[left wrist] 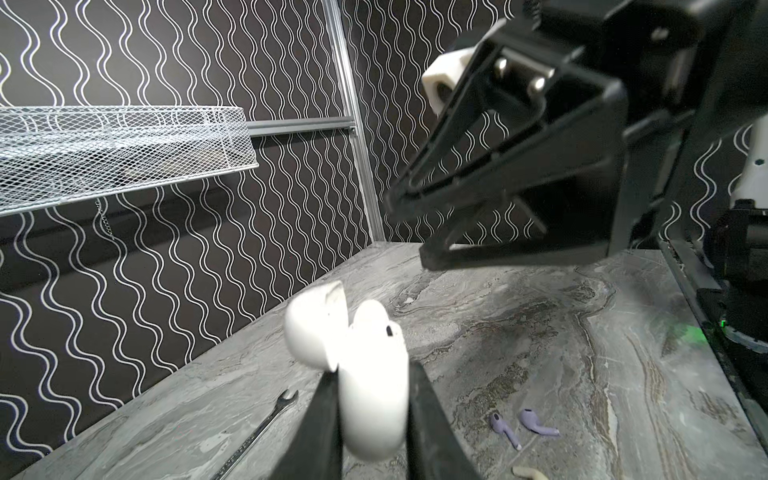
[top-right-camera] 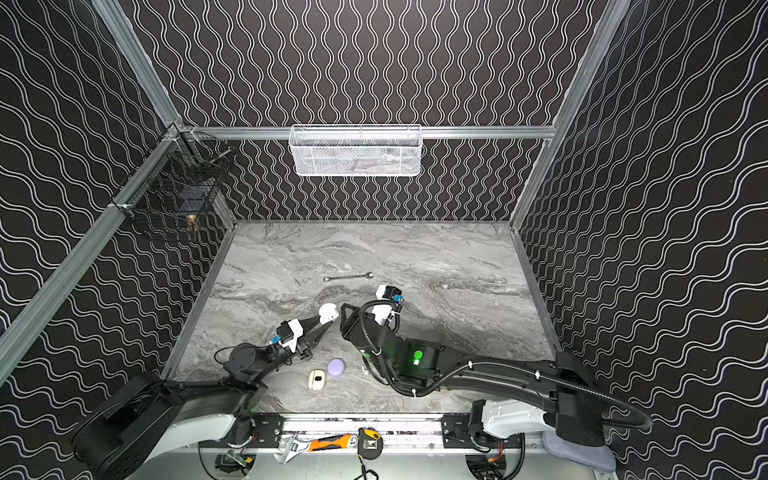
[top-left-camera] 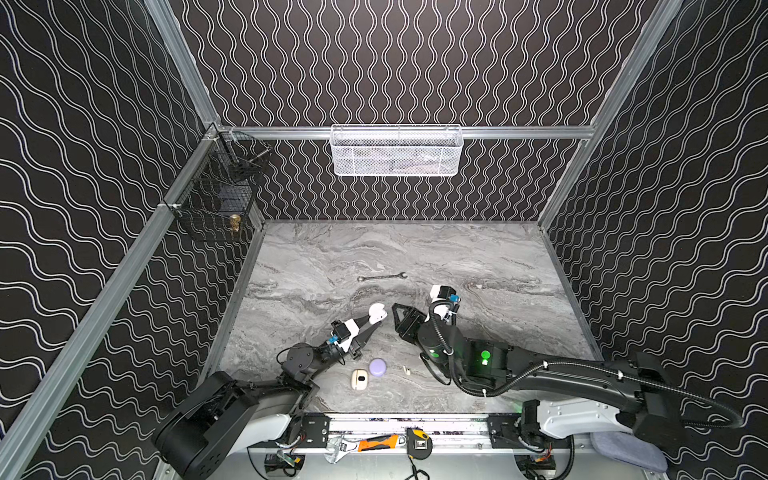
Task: Insert the wireless bluetooth earbuds into the charging case
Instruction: 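Lower the earbud into the case held by the left gripper and release, then move the right gripper back to the second white earbud and grasp it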
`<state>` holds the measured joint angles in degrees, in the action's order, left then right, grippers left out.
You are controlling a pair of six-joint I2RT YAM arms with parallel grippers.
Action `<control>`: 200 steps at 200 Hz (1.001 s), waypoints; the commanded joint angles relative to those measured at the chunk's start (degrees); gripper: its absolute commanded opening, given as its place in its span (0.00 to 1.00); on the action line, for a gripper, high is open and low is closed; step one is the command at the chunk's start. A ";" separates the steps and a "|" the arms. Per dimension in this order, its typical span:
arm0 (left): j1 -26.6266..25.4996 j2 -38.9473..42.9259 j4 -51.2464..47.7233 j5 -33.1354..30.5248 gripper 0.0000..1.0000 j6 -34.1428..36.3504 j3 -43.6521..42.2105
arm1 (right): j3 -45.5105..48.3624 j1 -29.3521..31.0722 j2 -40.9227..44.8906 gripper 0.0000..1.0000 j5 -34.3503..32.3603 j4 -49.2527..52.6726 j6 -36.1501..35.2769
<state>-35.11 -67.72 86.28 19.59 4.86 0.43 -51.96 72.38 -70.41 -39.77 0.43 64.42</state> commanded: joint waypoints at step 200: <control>0.20 1.80 -4.29 -8.28 0.00 -0.08 1.23 | -16.71 -24.92 -34.43 0.46 26.76 31.05 -30.51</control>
<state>-35.03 -67.72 83.61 13.78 3.42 1.76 -67.40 47.46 -103.70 -12.58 26.98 35.73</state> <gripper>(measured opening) 0.233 0.459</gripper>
